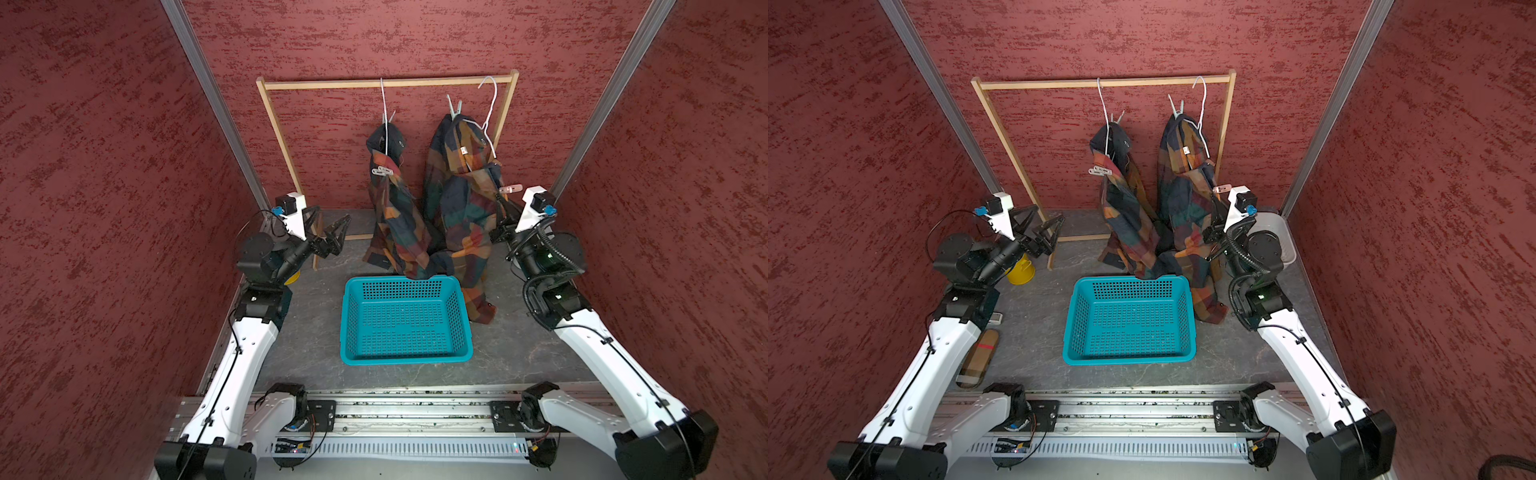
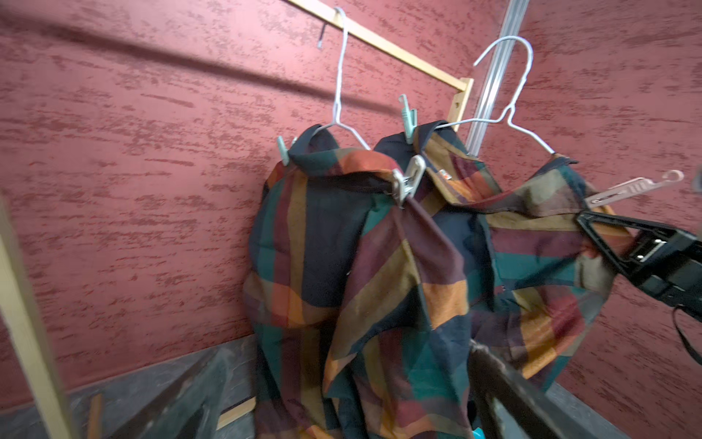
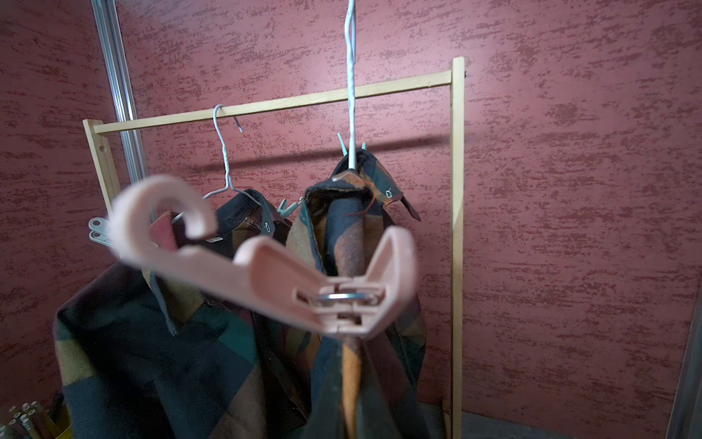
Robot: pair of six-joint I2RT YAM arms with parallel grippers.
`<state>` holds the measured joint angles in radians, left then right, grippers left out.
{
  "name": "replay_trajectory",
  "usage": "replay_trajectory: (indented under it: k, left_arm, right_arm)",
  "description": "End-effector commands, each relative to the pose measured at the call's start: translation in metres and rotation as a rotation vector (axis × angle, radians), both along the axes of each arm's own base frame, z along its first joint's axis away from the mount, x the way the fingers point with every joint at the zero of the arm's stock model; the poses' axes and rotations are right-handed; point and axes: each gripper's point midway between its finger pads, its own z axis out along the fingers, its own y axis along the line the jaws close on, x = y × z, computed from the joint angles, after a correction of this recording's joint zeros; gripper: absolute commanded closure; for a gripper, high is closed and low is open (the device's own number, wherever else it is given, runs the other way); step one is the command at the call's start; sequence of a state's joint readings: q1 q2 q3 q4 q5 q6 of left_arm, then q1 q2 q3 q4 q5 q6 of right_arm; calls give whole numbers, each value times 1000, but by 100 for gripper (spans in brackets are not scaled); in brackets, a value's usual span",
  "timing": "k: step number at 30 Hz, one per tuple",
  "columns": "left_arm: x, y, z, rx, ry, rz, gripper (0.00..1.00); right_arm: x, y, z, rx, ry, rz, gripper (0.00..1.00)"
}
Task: Remove the clothespins securing long-sleeve shirts to the hanger
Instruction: Pick up the hanger from the clothesline.
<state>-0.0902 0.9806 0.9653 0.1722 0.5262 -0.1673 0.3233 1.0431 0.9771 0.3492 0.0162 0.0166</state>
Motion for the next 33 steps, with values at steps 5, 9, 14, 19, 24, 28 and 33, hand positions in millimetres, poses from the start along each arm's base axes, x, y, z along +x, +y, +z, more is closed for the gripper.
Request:
replay_trajectory:
  k: [5, 9, 14, 19, 24, 28, 33]
  left_arm:
    - [-26, -45, 8, 36, -28, -197, 0]
    - [-32, -62, 5, 33, -29, -259, 0]
    - [-28, -75, 7, 1, -26, -303, 0]
    - [-23, -87, 10, -57, -38, -357, 0]
    - [-17, -100, 9, -105, -14, -428, 0]
    - [-10, -101, 12, -102, -24, -414, 0]
    - [3, -94, 21, -81, -30, -359, 0]
  right_arm:
    - [-32, 4, 35, 20, -86, 131, 100]
    - [-49, 14, 40, 8, -118, 219, 100]
    - [-77, 27, 64, -38, -223, 326, 100]
    - [-101, 30, 79, -63, -307, 373, 100]
    - [-127, 27, 99, -71, -372, 392, 100]
    - [-151, 24, 116, -94, -441, 396, 100]
    - [-171, 29, 139, -145, -500, 440, 100]
